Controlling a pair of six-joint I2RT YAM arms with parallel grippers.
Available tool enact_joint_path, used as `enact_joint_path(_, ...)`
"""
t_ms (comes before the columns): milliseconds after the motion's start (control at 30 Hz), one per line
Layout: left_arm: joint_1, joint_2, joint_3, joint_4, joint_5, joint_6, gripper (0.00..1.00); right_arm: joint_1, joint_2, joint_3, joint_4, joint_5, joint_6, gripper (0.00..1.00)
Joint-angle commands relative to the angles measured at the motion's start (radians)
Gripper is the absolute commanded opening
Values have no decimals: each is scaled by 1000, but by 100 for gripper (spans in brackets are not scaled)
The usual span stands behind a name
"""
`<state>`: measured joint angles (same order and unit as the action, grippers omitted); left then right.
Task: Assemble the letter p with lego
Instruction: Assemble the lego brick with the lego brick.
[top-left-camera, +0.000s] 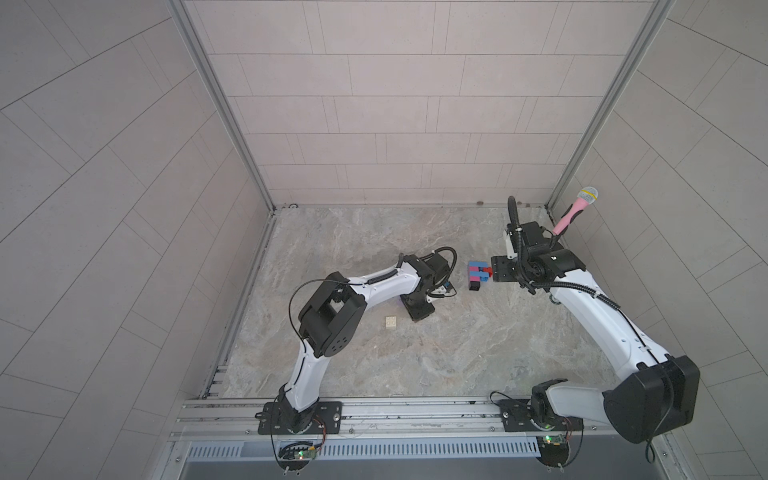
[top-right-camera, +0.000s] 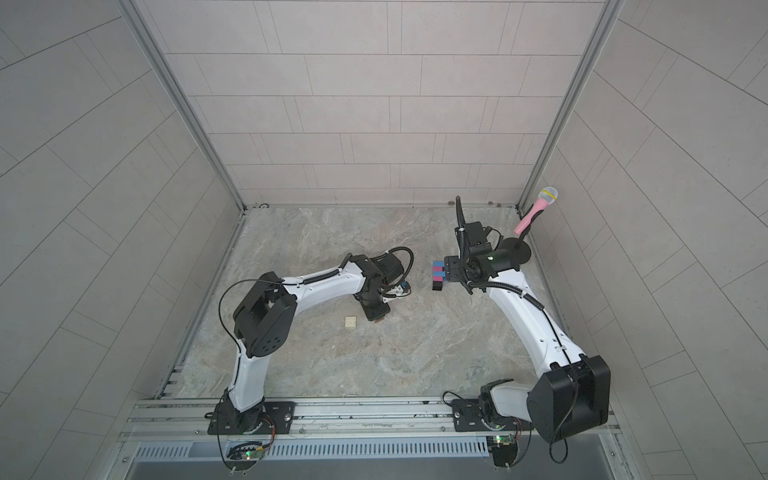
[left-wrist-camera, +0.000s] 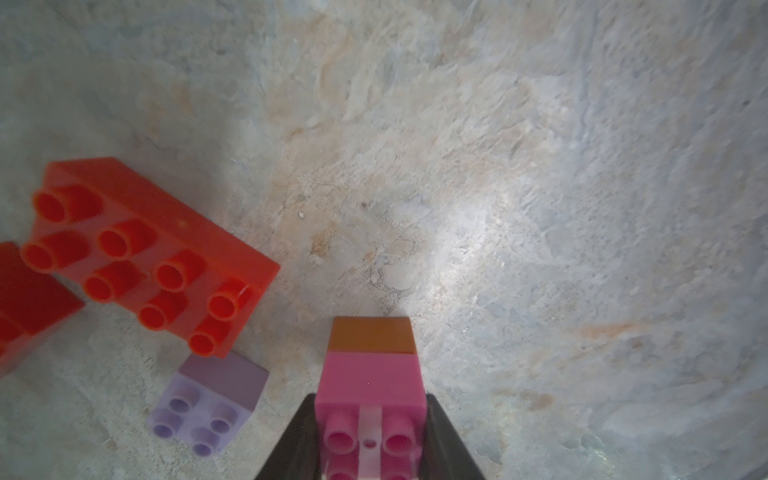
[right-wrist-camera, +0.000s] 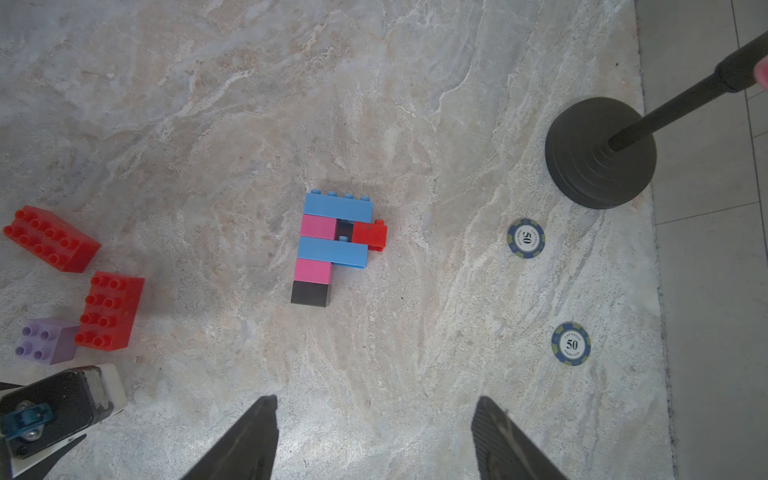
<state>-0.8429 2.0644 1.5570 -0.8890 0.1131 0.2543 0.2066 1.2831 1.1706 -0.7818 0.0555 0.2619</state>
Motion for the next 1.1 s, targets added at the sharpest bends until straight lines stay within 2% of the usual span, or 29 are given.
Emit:
enact_joint_path(0,-6,110,-81,-13,20,-4,15,-4,-6,7,-14,6,-6,77)
enact_joint_path(333,-18,177,-114,5,3,-31,13,-4,-15,4,-14,0,-7,77)
enact_joint_path(600,-20,169,-114,4,6,-32,14,-3,-20,1,-14,1,-7,77)
enact_joint_path(733,-20,145,-99,-4,10,-32,21,-4,-22,3,-14,7,-6,77)
enact_joint_path(1067,-19,66,38,-74,-23,-12,46,-6,-31,6,-17,15,-7,77)
